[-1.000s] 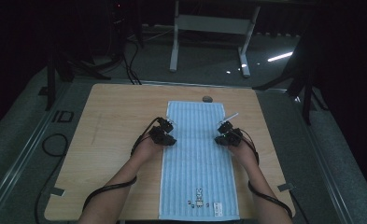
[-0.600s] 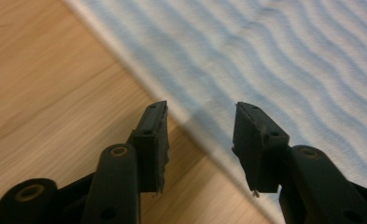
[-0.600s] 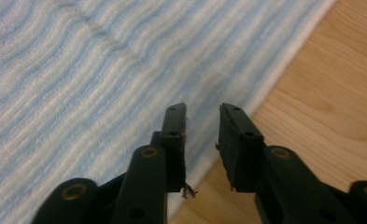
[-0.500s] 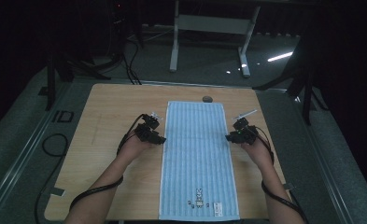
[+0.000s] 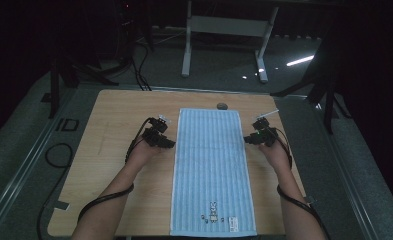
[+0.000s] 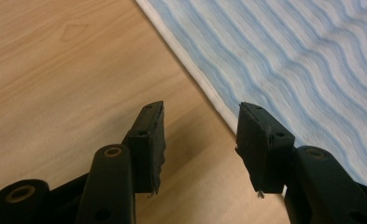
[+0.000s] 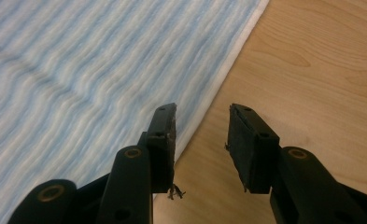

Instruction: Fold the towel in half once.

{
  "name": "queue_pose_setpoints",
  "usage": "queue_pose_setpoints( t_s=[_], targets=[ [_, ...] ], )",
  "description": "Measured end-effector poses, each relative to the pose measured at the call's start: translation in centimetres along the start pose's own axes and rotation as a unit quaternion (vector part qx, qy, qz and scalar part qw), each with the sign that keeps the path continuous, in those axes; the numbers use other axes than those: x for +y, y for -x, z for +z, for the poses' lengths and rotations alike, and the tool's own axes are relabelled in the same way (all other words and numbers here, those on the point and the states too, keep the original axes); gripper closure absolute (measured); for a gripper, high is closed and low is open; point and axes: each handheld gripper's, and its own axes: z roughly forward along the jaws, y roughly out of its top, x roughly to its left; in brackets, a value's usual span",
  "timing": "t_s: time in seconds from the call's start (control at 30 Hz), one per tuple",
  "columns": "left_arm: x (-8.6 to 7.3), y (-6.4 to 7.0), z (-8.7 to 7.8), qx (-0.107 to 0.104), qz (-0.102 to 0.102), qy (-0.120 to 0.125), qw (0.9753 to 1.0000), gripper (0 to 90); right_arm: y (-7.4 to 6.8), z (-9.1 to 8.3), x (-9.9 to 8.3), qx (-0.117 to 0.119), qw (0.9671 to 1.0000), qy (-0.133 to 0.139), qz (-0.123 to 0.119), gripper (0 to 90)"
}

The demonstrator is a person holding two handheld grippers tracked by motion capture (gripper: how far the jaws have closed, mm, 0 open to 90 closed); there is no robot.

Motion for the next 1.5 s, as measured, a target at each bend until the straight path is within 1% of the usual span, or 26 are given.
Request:
queue_pose_setpoints(
  t_s=[0.1,0.17,0.23,0.33,0.4,0.47,0.57,0.63,0.7,0.73,0.8,0.83,0.87,0.9,0.97,1.0,1.03,1.07,1.1,1.13,1.23,1.3,1.37,1.4,1.47,1.5],
  targets=[
    [0.5,-0.2,0.6,0.009,-0.002,0.001,1.0000,51.5,0.0,1.2,0.6,-0.011,0.9999,-0.012,0.002,62.1],
    [0.7,-0.3,1.1,0.014,-0.002,0.004,0.9999,51.5,0.0,1.6,0.7,-0.014,0.9998,-0.014,0.001,62.1],
    [0.9,-0.5,1.4,0.008,-0.007,0.008,0.9999,51.5,0.0,2.2,0.8,-0.011,0.9997,-0.021,0.004,62.1],
    [1.2,-0.6,2.0,0.015,-0.007,0.006,0.9998,51.4,0.0,3.1,0.8,-0.008,0.9996,-0.028,0.007,62.0],
    [1.3,-0.7,2.4,0.005,-0.012,0.011,0.9999,51.5,0.0,3.3,0.8,-0.009,0.9995,-0.029,0.009,62.1],
    [1.5,-0.5,2.8,0.006,-0.007,0.010,0.9999,51.5,0.0,3.5,0.7,-0.002,0.9996,-0.022,0.019,62.2],
    [1.7,-0.1,3.3,0.005,-0.004,0.006,1.0000,51.5,0.0,3.9,0.6,-0.003,0.9994,-0.026,0.022,63.4],
    [1.9,0.1,3.6,-0.006,-0.005,0.002,1.0000,51.5,0.0,4.3,0.5,-0.004,0.9994,-0.029,0.021,65.5],
    [2.0,0.5,3.8,0.003,0.006,-0.002,1.0000,51.6,-0.2,4.4,0.6,-0.009,0.9994,-0.030,0.017,67.0],
    [2.0,0.6,3.9,0.006,0.006,-0.002,1.0000,51.6,-0.2,4.4,0.6,-0.009,0.9994,-0.030,0.017,67.0],
    [2.0,0.8,3.9,0.014,0.008,-0.001,0.9999,56.2,-0.5,4.5,0.6,-0.013,0.9995,-0.028,0.009,71.9],
    [2.0,0.9,3.9,0.010,0.006,0.002,0.9999,60.4,-0.7,4.5,0.6,-0.013,0.9994,-0.030,0.008,75.2],
    [2.0,0.9,4.0,0.001,0.001,0.006,1.0000,65.7,-0.8,4.5,0.6,-0.012,0.9995,-0.030,0.006,78.3],
    [2.0,0.9,4.0,0.005,0.003,0.006,1.0000,74.9,-1.0,4.5,0.7,-0.009,0.9995,-0.031,0.003,84.6],
    [2.0,0.9,4.1,-0.006,0.001,0.006,1.0000,83.3,-1.2,4.5,0.7,-0.010,0.9994,-0.033,0.000,87.1],
    [2.0,1.0,4.0,-0.001,0.008,0.006,1.0000,86.0,-1.3,4.5,0.8,-0.011,0.9993,-0.035,0.000,87.6],
    [2.0,1.0,3.9,0.001,0.011,0.006,0.9999,86.9,-1.4,4.5,0.8,-0.014,0.9992,-0.038,-0.001,87.9],
    [2.1,1.0,3.6,-0.005,0.007,0.012,0.9999,87.5,-1.4,4.4,0.9,-0.014,0.9992,-0.038,-0.003,88.2],
    [2.2,0.9,3.3,-0.009,0.004,0.018,0.9998,87.7,-1.4,4.1,1.0,-0.014,0.9993,-0.034,-0.005,88.2],
    [2.3,0.9,2.9,-0.013,0.008,0.022,0.9997,87.7,-1.4,3.8,1.0,-0.012,0.9995,-0.030,-0.005,88.3],
    [2.4,1.0,1.6,-0.016,0.013,0.035,0.9992,88.0,-1.4,2.3,1.2,-0.004,0.9999,-0.009,-0.007,88.3],
    [2.4,1.1,0.7,-0.029,0.009,0.048,0.9984,88.1,-1.5,1.0,1.2,-0.002,0.9999,0.008,-0.011,88.3],
    [2.1,1.5,-0.1,-0.022,0.020,0.053,0.9981,88.1,-1.7,0.2,1.0,0.002,0.9997,0.015,-0.018,88.2],
    [2.0,1.6,-0.4,-0.033,0.021,0.053,0.9978,88.1,-1.9,-0.1,0.9,0.003,0.9996,0.014,-0.023,88.2],
    [1.4,2.0,-1.1,-0.027,0.032,0.057,0.9975,88.0,-2.2,-0.6,0.5,0.002,0.9994,0.011,-0.032,88.2],
    [1.2,2.2,-1.2,-0.032,0.037,0.055,0.9973,88.0,-2.4,-0.8,0.1,0.006,0.9992,0.010,-0.039,88.2]
  ],
)
